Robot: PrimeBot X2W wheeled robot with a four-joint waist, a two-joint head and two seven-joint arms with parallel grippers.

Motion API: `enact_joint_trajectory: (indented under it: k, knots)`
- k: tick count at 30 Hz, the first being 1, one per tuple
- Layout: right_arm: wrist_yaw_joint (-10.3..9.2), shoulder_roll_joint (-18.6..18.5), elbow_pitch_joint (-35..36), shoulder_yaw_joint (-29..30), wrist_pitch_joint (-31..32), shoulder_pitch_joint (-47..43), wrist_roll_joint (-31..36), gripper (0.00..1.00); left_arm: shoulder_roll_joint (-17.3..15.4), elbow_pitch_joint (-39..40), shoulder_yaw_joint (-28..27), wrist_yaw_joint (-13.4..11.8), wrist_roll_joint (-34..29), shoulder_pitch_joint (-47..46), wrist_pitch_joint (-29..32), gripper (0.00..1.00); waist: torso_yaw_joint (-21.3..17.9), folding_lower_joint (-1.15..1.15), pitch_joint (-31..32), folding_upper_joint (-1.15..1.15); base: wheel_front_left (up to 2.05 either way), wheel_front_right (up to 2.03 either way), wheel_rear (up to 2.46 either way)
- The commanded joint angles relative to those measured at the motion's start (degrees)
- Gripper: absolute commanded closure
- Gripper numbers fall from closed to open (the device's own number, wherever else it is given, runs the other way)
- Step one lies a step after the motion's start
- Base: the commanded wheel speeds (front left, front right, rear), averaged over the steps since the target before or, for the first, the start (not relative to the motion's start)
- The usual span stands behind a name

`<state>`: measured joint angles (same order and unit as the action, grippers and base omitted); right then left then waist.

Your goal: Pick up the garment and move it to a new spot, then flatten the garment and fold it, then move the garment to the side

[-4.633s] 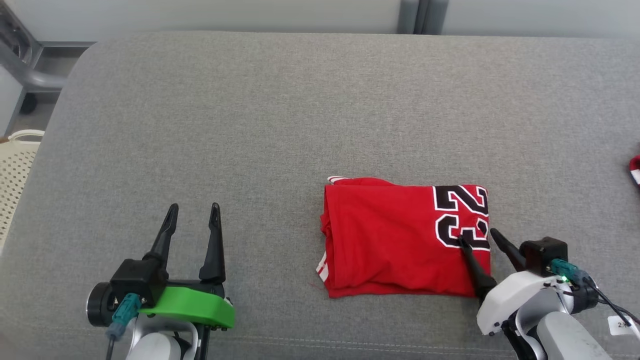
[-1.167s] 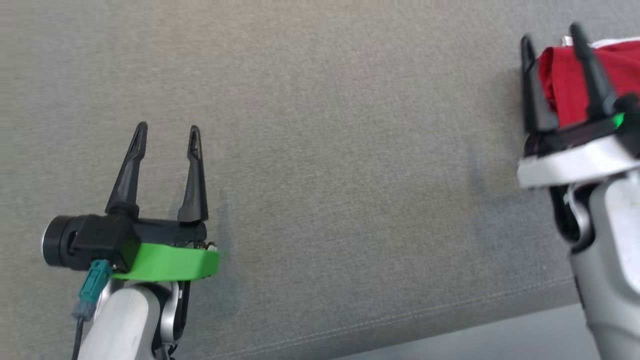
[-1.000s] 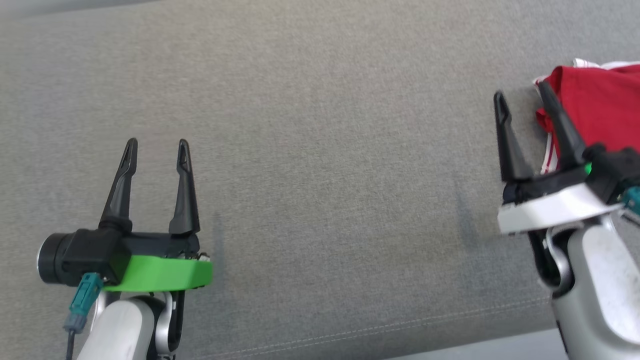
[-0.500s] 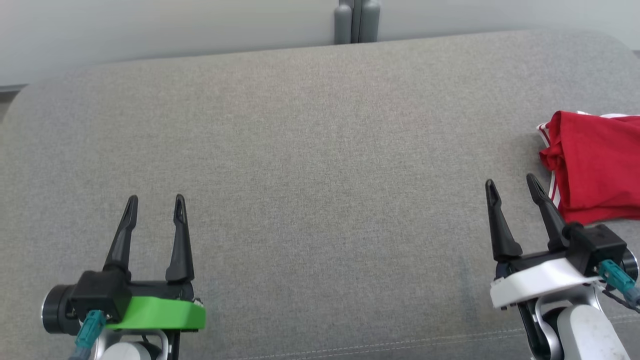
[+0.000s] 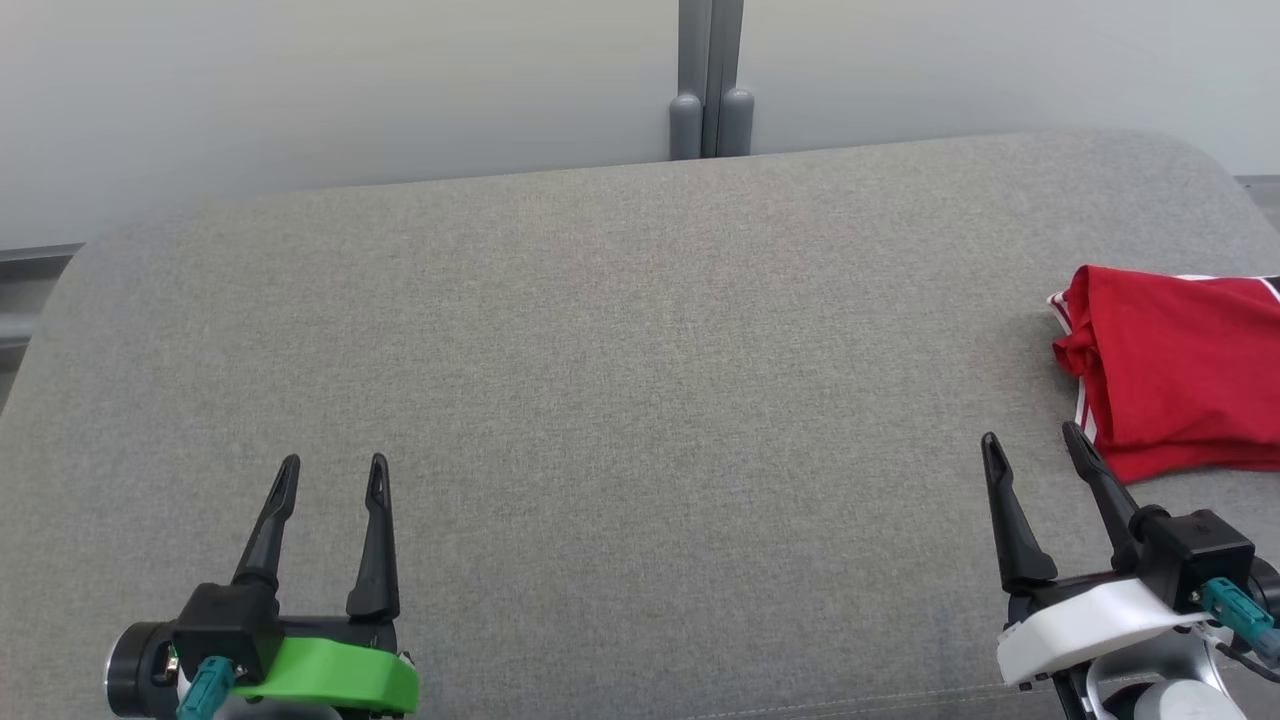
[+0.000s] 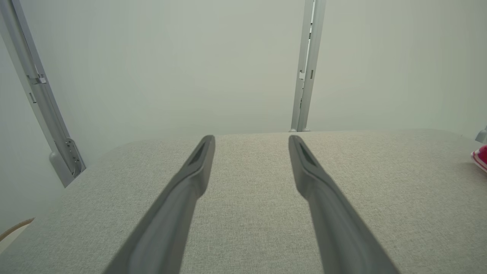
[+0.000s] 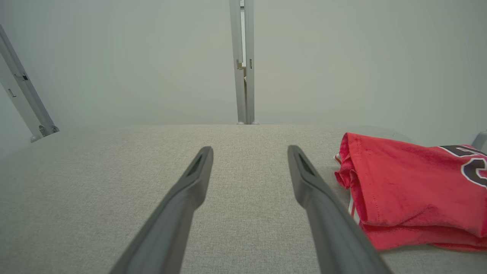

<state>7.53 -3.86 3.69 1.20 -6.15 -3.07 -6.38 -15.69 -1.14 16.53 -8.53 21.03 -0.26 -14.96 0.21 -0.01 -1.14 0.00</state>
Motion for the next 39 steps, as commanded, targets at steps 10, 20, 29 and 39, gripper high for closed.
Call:
enact_joint_trajectory:
  k: [10,20,29,39]
  knots:
    - [-0.09,0.32,2.24,1.3,1.11,-2.57,0.49,0.0,-1.08,-1.44,0.52,0.45,0.26,1.09,-0.04,0.0,-0.71,0.01,1.69,0.0,0.0,0.0,0.0]
    - [-0.09,0.54,2.87,0.79,1.3,-2.59,0.28,0.0,-1.18,-1.75,0.77,-0.18,0.47,0.7,0.38,0.0,-0.92,0.01,1.55,0.0,0.0,0.0,0.0]
    - [-0.09,0.64,3.08,0.74,1.29,-2.8,0.17,0.0,-1.32,-1.57,1.01,-0.66,0.61,0.18,0.59,0.0,-0.57,0.01,1.33,0.0,0.0,0.0,0.0]
    - [0.0,0.99,2.18,0.51,1.17,-2.79,-0.43,1.0,-0.7,-2.02,1.15,-0.49,1.62,1.06,0.79,1.0,-0.56,0.01,1.26,0.0,0.0,0.0,0.0]
